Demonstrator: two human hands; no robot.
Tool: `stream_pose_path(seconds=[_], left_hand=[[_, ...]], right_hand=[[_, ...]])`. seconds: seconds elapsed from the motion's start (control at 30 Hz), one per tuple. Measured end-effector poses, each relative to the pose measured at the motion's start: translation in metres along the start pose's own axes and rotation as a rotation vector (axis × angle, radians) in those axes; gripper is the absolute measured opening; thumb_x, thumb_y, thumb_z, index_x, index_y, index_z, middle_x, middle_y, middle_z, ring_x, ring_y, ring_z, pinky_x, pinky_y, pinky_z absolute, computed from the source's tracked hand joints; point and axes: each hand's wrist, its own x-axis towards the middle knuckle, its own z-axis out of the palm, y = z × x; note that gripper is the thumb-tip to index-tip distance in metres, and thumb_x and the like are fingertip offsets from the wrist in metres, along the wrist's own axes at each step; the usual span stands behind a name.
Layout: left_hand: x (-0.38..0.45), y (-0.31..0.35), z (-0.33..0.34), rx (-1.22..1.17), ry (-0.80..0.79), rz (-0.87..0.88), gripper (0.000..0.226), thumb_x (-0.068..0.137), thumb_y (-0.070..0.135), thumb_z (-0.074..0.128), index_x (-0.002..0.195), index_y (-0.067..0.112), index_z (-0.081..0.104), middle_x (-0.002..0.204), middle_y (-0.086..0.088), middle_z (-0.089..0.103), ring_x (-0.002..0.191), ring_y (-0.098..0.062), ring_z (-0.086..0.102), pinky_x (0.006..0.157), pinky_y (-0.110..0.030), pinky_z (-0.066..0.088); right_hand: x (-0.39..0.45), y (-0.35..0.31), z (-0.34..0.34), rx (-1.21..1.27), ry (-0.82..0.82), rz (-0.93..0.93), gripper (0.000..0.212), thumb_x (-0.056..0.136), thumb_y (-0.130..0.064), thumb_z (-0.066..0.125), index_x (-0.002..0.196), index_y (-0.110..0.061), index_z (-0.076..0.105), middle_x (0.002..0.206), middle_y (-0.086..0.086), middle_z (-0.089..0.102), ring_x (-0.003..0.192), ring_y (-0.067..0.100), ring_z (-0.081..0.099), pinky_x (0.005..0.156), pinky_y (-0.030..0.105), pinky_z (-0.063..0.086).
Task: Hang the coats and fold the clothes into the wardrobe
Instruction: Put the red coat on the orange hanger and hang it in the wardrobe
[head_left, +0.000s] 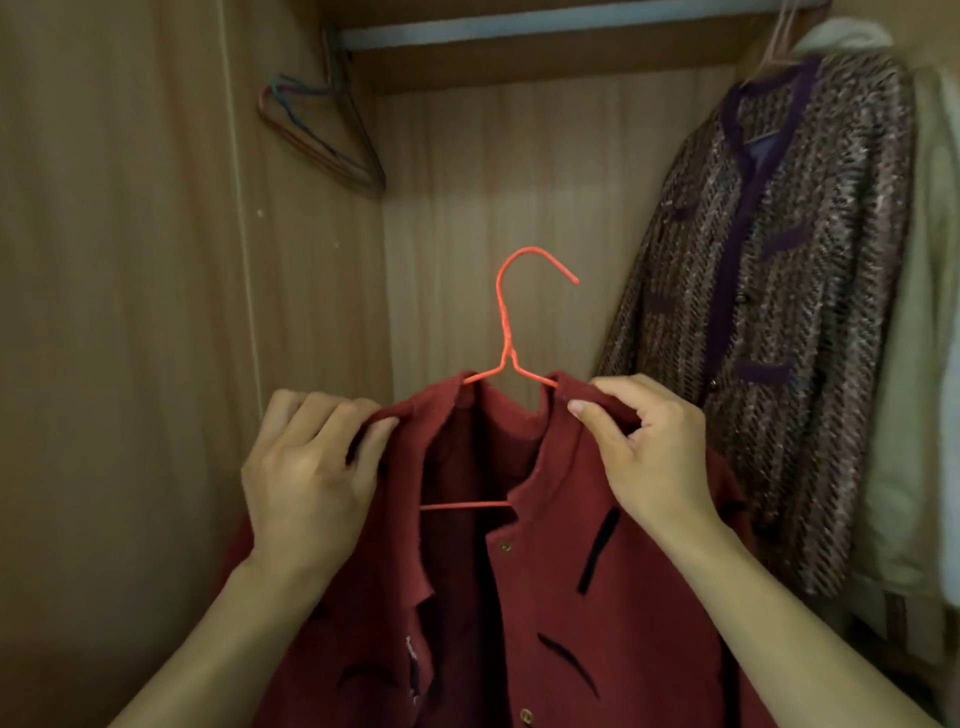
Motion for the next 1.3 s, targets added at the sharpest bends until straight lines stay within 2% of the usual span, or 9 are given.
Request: stream_pose_path(seconds=[0.23, 0.47, 0.63, 0.7, 0.77, 0.87, 1.1, 1.23, 1.3], left_hand=[[0.045, 0.014, 0.050, 0.088, 0.030, 0.101, 0.015, 0.094, 0.009, 0.063, 0.094, -0.001, 0.074, 0.087, -0.010, 0.066, 0.079, -0.028, 0.059, 0.075, -0.033, 0.047], [0.094, 0.006, 0.066, 0.280, 0.076, 0.197, 0.018, 0.095, 0.005, 0.058, 0.101, -0.005, 0.071, 0.094, -0.018, 0.064, 0.086, -0.030, 0.055, 0.080, -0.030, 0.044], [0.122, -0.013, 0.077, 0.372, 0.056, 0.269, 0.019, 0.093, 0.005, 0.057, 0.101, -0.006, 0.069, 0.096, -0.018, 0.062, 0.085, -0.032, 0.052, 0.078, -0.040, 0.044], [0.132, -0.024, 0.082, 0.373, 0.057, 0.289, 0.020, 0.092, 0.006, 0.056, 0.101, -0.006, 0.069, 0.096, -0.017, 0.062, 0.085, -0.034, 0.052, 0.079, -0.044, 0.046], [0.143, -0.036, 0.086, 0.394, 0.060, 0.296, 0.020, 0.092, 0.006, 0.057, 0.101, -0.005, 0.069, 0.096, -0.017, 0.061, 0.085, -0.035, 0.052, 0.078, -0.047, 0.047], [0.160, -0.056, 0.088, 0.441, 0.062, 0.287, 0.019, 0.091, 0.008, 0.057, 0.102, -0.002, 0.068, 0.095, -0.015, 0.059, 0.085, -0.034, 0.050, 0.075, -0.049, 0.045], [0.214, -0.094, 0.087, 0.539, 0.041, 0.315, 0.017, 0.090, 0.013, 0.055, 0.100, 0.002, 0.065, 0.093, -0.013, 0.055, 0.086, -0.036, 0.051, 0.075, -0.048, 0.044], [0.241, -0.106, 0.096, 0.587, 0.037, 0.363, 0.017, 0.088, 0.013, 0.055, 0.098, 0.005, 0.066, 0.092, -0.011, 0.056, 0.085, -0.033, 0.051, 0.074, -0.038, 0.039], [0.254, -0.113, 0.104, 0.614, 0.013, 0.382, 0.017, 0.087, 0.014, 0.055, 0.097, 0.007, 0.066, 0.090, -0.010, 0.055, 0.084, -0.032, 0.051, 0.072, -0.038, 0.038]], right_hand=[[0.059, 0.060, 0.031, 0.222, 0.088, -0.052, 0.013, 0.078, -0.014, 0.083, 0.081, -0.014, 0.070, 0.077, -0.004, 0.065, 0.074, 0.009, 0.061, 0.068, 0.019, 0.045], [0.115, 0.089, 0.066, 0.325, 0.102, -0.277, 0.013, 0.084, 0.002, 0.074, 0.094, -0.004, 0.069, 0.091, 0.001, 0.062, 0.085, 0.011, 0.060, 0.081, 0.014, 0.042], [0.147, 0.096, 0.104, 0.372, 0.179, -0.311, 0.016, 0.082, 0.007, 0.073, 0.093, -0.003, 0.068, 0.090, 0.002, 0.061, 0.084, 0.009, 0.058, 0.081, 0.010, 0.040], [0.158, 0.096, 0.123, 0.396, 0.210, -0.298, 0.017, 0.083, 0.005, 0.074, 0.093, -0.007, 0.068, 0.090, -0.001, 0.060, 0.084, 0.013, 0.059, 0.079, 0.015, 0.044], [0.172, 0.094, 0.141, 0.402, 0.219, -0.289, 0.016, 0.083, 0.000, 0.075, 0.092, -0.011, 0.068, 0.089, -0.004, 0.060, 0.086, 0.017, 0.059, 0.079, 0.028, 0.048], [0.196, 0.087, 0.168, 0.368, 0.245, -0.316, 0.015, 0.082, -0.007, 0.077, 0.090, -0.015, 0.067, 0.087, -0.006, 0.060, 0.086, 0.018, 0.056, 0.078, 0.040, 0.046], [0.264, 0.069, 0.216, 0.411, 0.314, -0.402, 0.013, 0.078, -0.011, 0.079, 0.087, -0.015, 0.069, 0.087, -0.004, 0.063, 0.086, 0.018, 0.057, 0.077, 0.045, 0.048], [0.296, 0.068, 0.243, 0.443, 0.337, -0.418, 0.013, 0.079, -0.011, 0.079, 0.088, -0.016, 0.071, 0.088, -0.004, 0.060, 0.085, 0.017, 0.058, 0.078, 0.043, 0.051], [0.310, 0.073, 0.260, 0.453, 0.336, -0.404, 0.012, 0.081, -0.012, 0.078, 0.089, -0.017, 0.071, 0.089, -0.005, 0.059, 0.086, 0.016, 0.058, 0.078, 0.040, 0.051]])
